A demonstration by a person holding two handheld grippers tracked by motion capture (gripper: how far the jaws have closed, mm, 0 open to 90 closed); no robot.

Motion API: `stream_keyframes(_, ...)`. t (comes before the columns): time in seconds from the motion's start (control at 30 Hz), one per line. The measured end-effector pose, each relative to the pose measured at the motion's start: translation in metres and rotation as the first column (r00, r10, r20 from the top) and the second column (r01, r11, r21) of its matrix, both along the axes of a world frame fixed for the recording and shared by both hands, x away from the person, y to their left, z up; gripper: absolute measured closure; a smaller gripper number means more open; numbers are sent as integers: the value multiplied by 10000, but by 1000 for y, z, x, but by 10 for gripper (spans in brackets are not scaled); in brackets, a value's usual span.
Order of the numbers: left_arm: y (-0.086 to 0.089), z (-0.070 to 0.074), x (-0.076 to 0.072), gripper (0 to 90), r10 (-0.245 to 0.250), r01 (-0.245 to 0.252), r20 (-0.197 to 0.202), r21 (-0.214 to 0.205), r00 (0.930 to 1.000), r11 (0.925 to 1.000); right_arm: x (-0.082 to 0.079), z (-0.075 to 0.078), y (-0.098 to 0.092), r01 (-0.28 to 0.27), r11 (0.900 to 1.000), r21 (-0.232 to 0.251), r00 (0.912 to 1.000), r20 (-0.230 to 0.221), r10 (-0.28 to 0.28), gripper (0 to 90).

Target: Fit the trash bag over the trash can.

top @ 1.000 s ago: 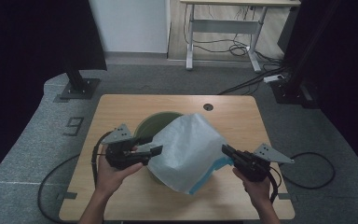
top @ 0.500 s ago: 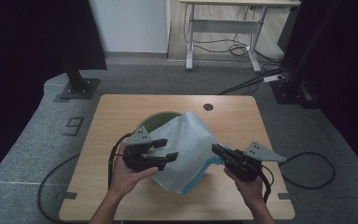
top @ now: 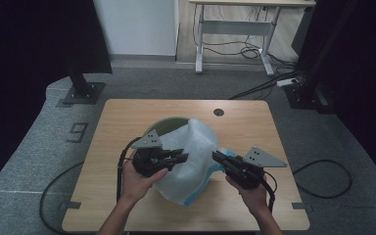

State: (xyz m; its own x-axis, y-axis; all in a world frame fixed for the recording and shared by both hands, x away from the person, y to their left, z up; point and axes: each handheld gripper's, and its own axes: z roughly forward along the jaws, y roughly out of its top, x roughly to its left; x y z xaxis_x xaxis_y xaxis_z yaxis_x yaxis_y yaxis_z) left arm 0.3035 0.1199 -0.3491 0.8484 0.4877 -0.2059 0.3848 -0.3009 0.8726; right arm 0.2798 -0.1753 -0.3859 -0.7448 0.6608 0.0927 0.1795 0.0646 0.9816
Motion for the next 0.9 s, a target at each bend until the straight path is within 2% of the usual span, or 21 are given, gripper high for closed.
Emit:
stream_keyframes(0.13,3,-2,3,851,167,-169,-125,-169,9998,9997,-1,-1,1,-26,10000,-74,10000,26,27,881)
stream_keyframes(0.2,7,-3,4,870,236,-240,-143,-277,9996,9993,-2,-2,0,89,9999,-81,9999,85,-89,818)
stream_keyframes(0.27,10,-4,5,880,359,-364,-118,-395,9993,9986,-5,-2,-3,324,9995,14,9994,-79,-324,718)
stream_keyframes(0.37,17,-6,7,893,601,-607,-107,-593,9981,9964,-18,-7,-14,649,9975,286,9979,55,-651,600)
stream_keyframes(0.43,21,-7,8,894,761,-769,-137,-753,9970,9942,-27,-11,-22,729,9968,330,9971,177,-735,560)
stream_keyframes(0.5,25,-8,10,895,864,-882,-237,-889,9960,9921,-39,-19,-30,1051,9939,333,9944,109,-1055,541)
stream_keyframes(0.53,26,-8,11,895,842,-870,-324,-993,9959,9912,-39,-19,-30,1051,9939,333,9944,109,-1055,541)
stream_keyframes(0.6,28,-9,11,896,823,-864,-405,-1131,9958,9898,-52,-28,-35,1146,9923,469,9933,105,-1152,531)
stream_keyframes(0.77,28,-9,13,896,816,-878,-547,-1227,9952,9886,-62,-40,-36,1405,9897,283,9894,326,-1414,529)
stream_keyframes(0.9,27,-9,13,896,757,-820,-583,-1149,9954,9900,-65,-46,-33,1367,9902,268,9900,322,-1375,518)
